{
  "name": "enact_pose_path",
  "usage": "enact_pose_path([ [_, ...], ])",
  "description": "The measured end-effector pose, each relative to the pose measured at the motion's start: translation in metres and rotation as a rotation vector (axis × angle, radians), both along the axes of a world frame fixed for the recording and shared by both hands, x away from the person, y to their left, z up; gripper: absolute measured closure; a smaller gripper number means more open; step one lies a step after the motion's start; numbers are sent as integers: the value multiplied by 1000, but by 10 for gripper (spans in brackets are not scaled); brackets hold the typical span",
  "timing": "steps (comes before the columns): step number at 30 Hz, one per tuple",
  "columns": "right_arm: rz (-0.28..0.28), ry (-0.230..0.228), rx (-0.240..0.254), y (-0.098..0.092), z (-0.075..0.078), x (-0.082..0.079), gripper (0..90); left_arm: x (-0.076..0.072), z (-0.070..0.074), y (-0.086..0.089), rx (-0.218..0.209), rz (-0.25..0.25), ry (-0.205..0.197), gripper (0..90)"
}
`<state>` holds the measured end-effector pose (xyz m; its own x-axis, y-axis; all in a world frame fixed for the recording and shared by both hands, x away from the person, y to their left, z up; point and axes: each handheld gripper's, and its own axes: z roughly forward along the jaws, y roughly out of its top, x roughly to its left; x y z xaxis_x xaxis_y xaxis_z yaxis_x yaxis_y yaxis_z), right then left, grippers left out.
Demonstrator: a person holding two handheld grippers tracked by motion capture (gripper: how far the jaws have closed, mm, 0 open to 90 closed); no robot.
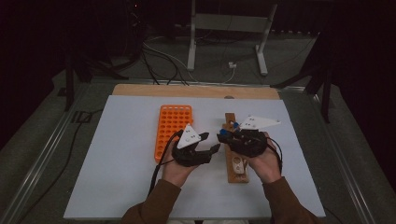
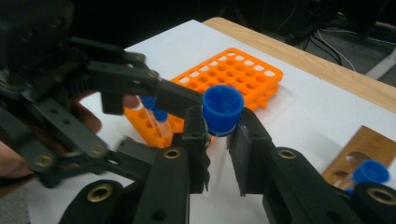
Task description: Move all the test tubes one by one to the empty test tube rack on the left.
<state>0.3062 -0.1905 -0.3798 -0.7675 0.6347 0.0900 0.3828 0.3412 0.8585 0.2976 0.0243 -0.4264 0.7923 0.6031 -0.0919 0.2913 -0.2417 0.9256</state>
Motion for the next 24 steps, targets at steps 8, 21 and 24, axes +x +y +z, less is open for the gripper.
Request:
enact_pose_path([
  [8, 19, 6, -2, 8, 0, 0, 772, 0, -1, -2, 5, -23, -3, 627],
  [21, 36, 21, 7, 8, -2, 1, 764, -1, -2, -3, 14, -49, -25, 782],
  [24, 42, 17, 19, 7, -2, 1, 683, -1, -3, -3, 25, -42, -24, 783],
])
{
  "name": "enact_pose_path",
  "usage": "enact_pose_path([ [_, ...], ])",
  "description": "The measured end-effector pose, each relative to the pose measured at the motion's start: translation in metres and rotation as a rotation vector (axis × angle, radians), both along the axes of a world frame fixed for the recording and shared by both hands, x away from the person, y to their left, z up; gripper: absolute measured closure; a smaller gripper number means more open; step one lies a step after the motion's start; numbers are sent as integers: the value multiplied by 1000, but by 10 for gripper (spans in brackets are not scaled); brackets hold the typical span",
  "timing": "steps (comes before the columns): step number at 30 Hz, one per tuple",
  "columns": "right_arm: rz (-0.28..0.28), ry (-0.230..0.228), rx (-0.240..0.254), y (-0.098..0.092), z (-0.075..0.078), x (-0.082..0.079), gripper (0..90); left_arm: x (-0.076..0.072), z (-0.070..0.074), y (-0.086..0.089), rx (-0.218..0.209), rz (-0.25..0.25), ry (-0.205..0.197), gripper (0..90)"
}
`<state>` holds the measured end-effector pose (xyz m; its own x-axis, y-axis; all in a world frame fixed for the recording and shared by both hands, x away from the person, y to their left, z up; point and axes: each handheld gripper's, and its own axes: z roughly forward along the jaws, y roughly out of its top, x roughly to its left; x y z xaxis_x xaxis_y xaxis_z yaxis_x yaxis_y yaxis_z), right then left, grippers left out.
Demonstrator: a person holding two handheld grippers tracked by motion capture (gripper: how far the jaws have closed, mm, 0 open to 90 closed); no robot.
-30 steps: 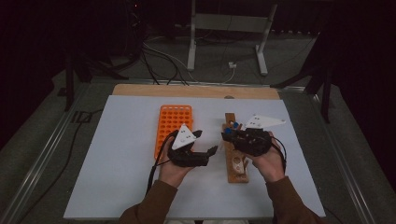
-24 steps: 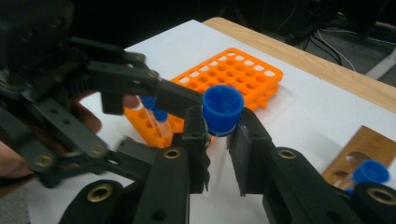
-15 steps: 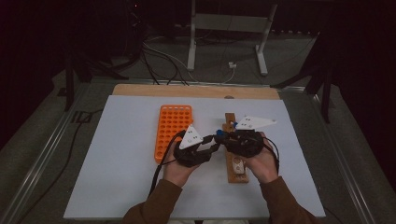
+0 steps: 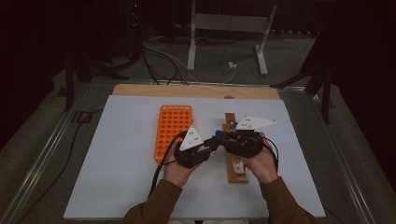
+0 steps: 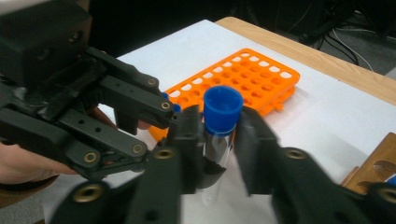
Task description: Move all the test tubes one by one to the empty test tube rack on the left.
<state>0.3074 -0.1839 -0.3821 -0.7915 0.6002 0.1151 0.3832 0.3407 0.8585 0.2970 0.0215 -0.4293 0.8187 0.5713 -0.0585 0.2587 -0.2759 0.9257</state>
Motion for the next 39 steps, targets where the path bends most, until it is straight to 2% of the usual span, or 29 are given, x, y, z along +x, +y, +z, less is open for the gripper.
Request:
enact_pose_path([
  [4, -9, -3, 17, -5, 1, 0, 511, 2, -1, 3, -3, 14, 10, 783],
  [5, -18, -3, 21, -6, 1, 1, 442, 2, -1, 4, -9, 17, 15, 783],
  [8, -62, -42, 3, -8, 2, -1, 277, 4, -1, 8, -27, 26, 24, 784],
  [10, -84, -45, 2, -10, 1, -1, 168, 4, 0, 11, -27, 27, 22, 784],
  [14, -146, -62, 10, -15, 0, 0, 28, 2, 1, 15, -37, 30, 23, 783],
  [16, -150, -54, 18, -18, -1, 2, 13, 0, 2, 18, -41, 32, 20, 783],
  [21, -159, -68, 23, -24, -5, 3, 0, -2, 3, 27, -57, 41, 20, 783],
  [26, -173, -72, 25, -29, -8, 3, 0, -5, 4, 37, -62, 29, 9, 783],
  [30, -184, -72, 22, -35, -11, 2, 0, -8, 4, 46, -74, 38, 8, 783],
  [39, -212, -75, 15, -47, -17, 0, 0, -10, 0, 66, -73, 63, 14, 782],
])
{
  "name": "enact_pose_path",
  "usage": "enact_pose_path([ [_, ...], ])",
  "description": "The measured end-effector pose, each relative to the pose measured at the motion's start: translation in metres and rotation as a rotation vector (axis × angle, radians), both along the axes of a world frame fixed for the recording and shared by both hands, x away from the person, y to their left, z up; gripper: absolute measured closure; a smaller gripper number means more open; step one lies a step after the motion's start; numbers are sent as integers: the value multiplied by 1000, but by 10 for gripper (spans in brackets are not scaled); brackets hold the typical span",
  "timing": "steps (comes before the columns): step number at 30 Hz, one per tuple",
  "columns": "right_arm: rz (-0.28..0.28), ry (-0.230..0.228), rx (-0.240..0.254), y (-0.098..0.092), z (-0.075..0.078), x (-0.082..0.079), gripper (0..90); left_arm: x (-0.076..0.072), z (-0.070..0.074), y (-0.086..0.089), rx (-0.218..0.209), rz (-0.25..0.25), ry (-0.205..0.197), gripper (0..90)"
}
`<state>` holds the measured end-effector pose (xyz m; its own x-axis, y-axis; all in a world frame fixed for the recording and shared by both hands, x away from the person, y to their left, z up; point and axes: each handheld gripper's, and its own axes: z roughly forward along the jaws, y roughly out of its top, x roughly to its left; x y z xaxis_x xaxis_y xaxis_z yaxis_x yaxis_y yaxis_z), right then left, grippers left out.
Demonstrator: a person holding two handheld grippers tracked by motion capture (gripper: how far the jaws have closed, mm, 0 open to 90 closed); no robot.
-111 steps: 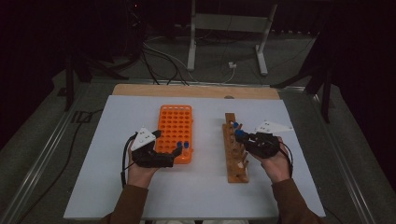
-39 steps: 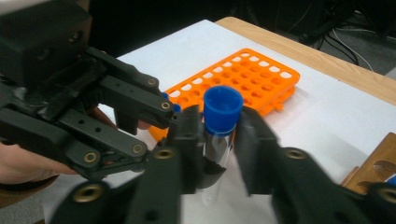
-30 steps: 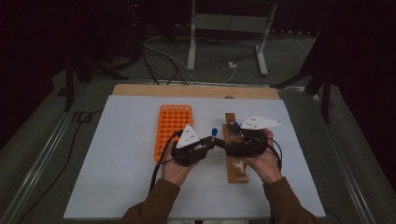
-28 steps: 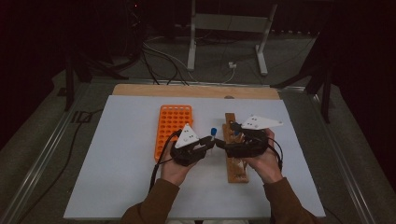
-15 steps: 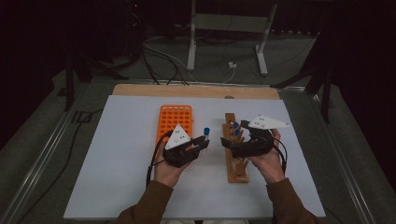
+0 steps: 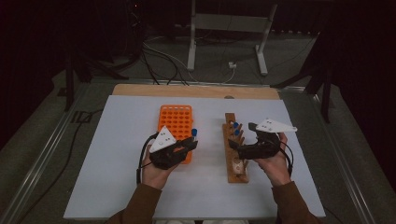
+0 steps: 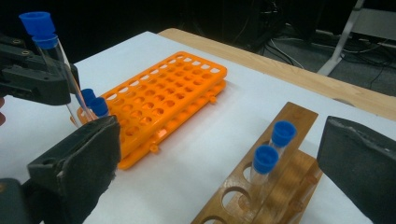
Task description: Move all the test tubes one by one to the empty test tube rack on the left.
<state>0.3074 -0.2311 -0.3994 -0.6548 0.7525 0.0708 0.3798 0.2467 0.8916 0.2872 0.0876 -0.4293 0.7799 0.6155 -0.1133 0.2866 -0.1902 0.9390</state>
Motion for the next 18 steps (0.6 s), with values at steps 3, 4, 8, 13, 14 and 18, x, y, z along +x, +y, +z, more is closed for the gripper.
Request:
enact_pose_path([
  [3, -8, 2, 3, -4, -2, -1, 0, -1, -3, 5, 5, 2, 1, 782],
  [4, -12, 3, 4, -5, -3, -1, 0, -2, -3, 7, 4, 5, 3, 782],
  [8, -17, 7, 8, -9, -6, -2, 0, -2, -5, 13, 2, 17, 7, 782],
  [13, -25, 10, 17, -14, -8, -4, 0, -2, -6, 20, 4, 30, 8, 782],
  [14, -27, 8, 20, -15, -8, -5, 0, -3, -7, 21, 3, 32, 11, 782],
  [18, -32, 8, 31, -19, -10, -8, 0, -3, -8, 26, 10, 40, 14, 782],
])
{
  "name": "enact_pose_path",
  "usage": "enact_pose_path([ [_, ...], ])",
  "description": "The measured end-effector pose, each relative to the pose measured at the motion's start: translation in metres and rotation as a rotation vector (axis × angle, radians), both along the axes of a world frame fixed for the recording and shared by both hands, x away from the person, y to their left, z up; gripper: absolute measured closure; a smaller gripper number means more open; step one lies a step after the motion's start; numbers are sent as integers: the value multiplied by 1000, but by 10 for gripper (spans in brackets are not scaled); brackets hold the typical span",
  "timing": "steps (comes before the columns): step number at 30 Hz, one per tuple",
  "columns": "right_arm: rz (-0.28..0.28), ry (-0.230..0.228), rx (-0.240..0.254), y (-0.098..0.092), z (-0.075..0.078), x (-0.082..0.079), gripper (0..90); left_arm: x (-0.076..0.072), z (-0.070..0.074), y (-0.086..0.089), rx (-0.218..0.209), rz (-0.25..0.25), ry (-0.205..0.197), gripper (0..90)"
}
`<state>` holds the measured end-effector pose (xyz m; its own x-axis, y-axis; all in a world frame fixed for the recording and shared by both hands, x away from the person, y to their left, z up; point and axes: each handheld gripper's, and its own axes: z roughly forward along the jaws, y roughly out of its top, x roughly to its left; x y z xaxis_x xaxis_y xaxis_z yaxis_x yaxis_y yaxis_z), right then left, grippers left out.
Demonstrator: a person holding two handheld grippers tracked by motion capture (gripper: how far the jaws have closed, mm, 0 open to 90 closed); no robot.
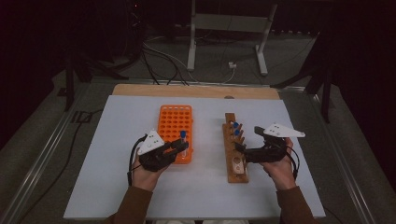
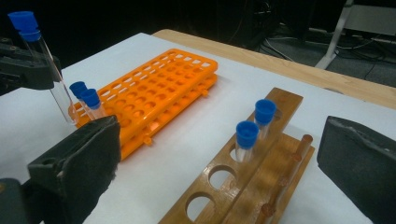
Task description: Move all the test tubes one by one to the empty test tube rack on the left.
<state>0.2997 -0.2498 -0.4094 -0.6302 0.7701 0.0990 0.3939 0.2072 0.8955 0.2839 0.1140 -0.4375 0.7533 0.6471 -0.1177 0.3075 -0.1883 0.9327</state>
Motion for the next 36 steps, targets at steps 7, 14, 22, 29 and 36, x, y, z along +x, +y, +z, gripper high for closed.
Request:
enact_pose_path([
  [7, -10, -2, 14, -6, 1, -2, 0, -1, -1, 9, 4, 26, -2, 782],
  [14, -14, -5, 18, -8, 0, -5, 0, -1, -4, 15, 12, 54, -4, 782],
  [22, -16, -11, 30, -11, 2, -6, 0, 1, -10, 18, 37, 101, -13, 783],
  [29, -12, -13, 31, -10, 2, -7, 0, 3, -17, 19, 43, 130, -10, 782],
  [36, -9, -9, 32, -9, 1, -7, 0, 6, -27, 19, 57, 145, 2, 783],
])
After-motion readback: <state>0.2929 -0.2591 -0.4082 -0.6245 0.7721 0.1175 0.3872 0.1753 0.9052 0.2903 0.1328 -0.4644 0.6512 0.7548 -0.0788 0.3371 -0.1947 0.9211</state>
